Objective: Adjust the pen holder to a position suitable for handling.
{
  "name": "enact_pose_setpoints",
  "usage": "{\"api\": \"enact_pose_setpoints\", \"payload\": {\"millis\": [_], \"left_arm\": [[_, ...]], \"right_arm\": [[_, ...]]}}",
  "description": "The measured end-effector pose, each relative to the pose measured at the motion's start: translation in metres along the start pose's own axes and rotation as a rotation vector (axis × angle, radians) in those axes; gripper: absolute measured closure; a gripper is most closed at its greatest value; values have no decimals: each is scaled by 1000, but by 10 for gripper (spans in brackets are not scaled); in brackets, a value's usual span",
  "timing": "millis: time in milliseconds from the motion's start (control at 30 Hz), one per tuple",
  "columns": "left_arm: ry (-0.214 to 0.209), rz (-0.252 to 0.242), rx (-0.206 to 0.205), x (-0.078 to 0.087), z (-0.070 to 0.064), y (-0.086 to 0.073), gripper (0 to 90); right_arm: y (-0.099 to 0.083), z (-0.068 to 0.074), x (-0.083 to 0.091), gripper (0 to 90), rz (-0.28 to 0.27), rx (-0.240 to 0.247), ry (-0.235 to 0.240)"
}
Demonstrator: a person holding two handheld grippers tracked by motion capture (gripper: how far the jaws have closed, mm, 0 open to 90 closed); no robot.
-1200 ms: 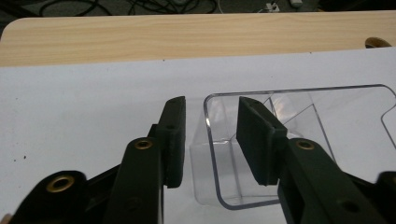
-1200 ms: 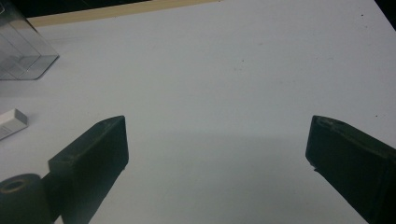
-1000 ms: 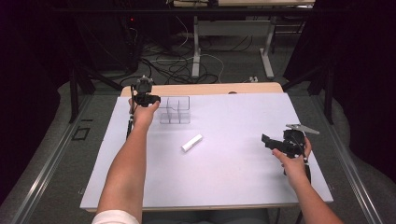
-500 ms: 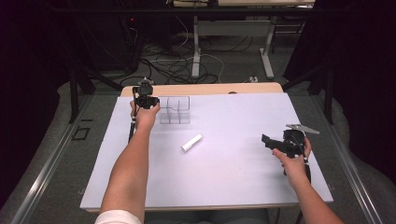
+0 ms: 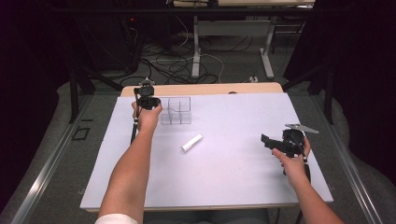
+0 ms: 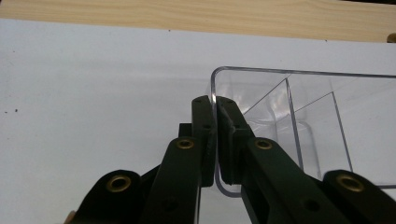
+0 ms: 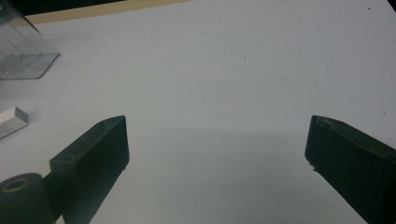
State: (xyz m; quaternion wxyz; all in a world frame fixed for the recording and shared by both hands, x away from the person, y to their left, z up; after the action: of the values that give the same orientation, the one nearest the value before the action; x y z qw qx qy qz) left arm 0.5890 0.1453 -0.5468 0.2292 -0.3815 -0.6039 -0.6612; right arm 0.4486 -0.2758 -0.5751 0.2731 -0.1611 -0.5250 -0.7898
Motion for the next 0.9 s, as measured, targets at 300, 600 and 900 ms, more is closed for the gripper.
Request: {"api": "enact_pose_setpoints", "payload": {"millis": [300, 600, 900], "left_arm": [[-20, 18, -8, 4, -29, -6, 871], [-16, 14, 12, 5, -51, -8, 869], [-87, -1, 32, 5, -72, -9, 850]], "right_arm": [[-1, 2, -1, 60, 6, 12, 5], [-2, 3, -1, 62, 7, 19, 6], [-4, 5, -2, 64, 15, 11, 11]]}}
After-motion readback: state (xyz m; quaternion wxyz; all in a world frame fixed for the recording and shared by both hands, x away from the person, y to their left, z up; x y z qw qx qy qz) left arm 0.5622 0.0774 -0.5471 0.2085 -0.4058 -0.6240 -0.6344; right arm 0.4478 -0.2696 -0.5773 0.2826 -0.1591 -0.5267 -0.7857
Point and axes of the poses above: each handheld gripper's, and its own axes: x roughly backward along the jaws, y roughly out of its top, z roughly to its left, the point moved 10 cm from there along -x, roughly forward along the jaws, and after that the axes turned 12 degrees about -x, right-handed, at the moved point
